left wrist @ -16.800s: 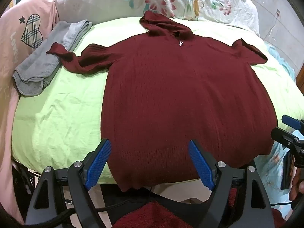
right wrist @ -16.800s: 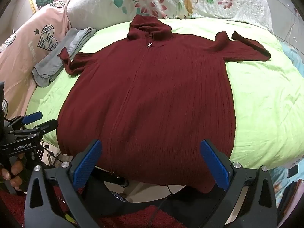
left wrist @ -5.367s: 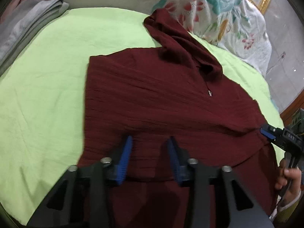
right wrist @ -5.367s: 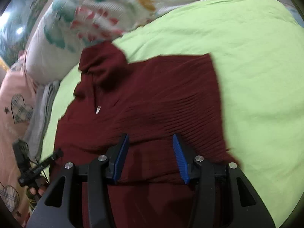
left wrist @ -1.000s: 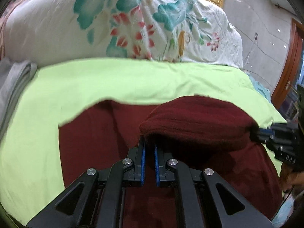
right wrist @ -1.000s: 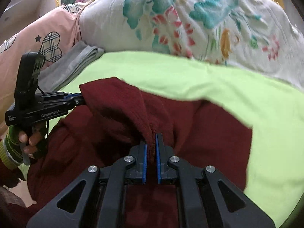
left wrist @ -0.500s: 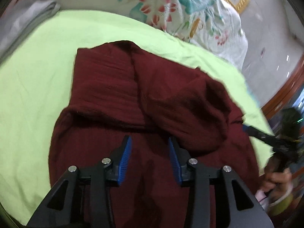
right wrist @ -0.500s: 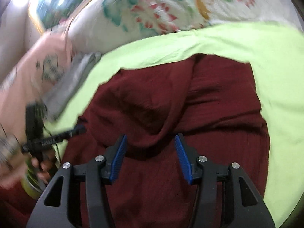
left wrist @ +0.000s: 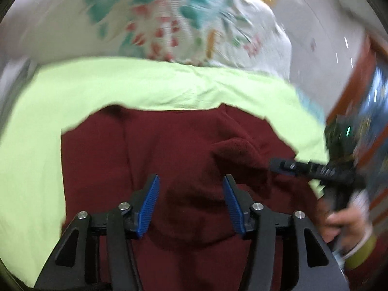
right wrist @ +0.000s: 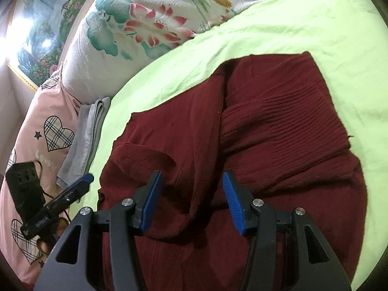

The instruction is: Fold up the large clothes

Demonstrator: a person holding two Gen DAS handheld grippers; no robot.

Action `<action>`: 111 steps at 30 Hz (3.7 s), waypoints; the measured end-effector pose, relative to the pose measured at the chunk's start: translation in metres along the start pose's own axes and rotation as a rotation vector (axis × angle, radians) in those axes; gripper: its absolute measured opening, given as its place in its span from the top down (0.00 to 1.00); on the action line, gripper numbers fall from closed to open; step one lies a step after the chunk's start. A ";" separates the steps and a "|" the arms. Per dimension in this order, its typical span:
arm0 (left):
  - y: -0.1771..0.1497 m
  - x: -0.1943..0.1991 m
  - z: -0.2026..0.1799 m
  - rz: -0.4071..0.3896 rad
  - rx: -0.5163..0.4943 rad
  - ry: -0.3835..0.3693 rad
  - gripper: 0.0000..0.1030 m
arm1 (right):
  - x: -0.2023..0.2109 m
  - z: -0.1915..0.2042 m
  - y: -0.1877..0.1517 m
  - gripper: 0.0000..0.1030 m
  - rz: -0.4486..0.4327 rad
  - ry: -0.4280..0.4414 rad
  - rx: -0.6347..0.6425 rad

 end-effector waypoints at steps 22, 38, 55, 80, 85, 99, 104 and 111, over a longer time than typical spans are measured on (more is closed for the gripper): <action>0.067 0.032 -0.006 -0.265 -0.074 -0.109 0.98 | 0.018 0.025 0.057 0.93 -0.229 0.159 0.072; -0.063 0.009 0.003 -0.025 -0.112 -0.060 0.92 | 0.054 -0.035 0.003 0.92 -0.134 -0.050 -0.003; -0.038 -0.053 0.026 0.131 0.039 0.094 0.68 | -0.003 -0.014 -0.001 0.64 0.021 -0.081 0.019; -0.198 0.101 0.094 0.132 0.367 0.161 0.44 | 0.169 -0.062 -0.096 0.46 -0.176 -0.189 -0.116; -0.217 0.106 0.084 0.168 0.328 0.072 0.23 | 0.171 -0.069 -0.118 0.46 -0.097 -0.107 -0.121; -0.245 0.117 0.051 0.208 0.307 -0.197 0.48 | 0.133 -0.040 -0.198 0.48 0.162 0.298 -0.024; -0.248 0.116 0.061 0.232 0.317 -0.176 0.86 | 0.130 -0.040 -0.194 0.75 0.155 0.269 -0.010; -0.243 0.126 0.057 0.181 0.320 -0.162 0.94 | 0.134 -0.031 -0.189 0.94 0.161 0.267 0.023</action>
Point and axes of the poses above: each gripper's, at about its wrist camera, not at the fingertips, and x roughly against the way its jaws point, z to its left, y to its top, the point moved 3 cm from there along -x, roughly the way its jaws point, and after that the axes turned 8 degrees about y, right-handed, at the moved point
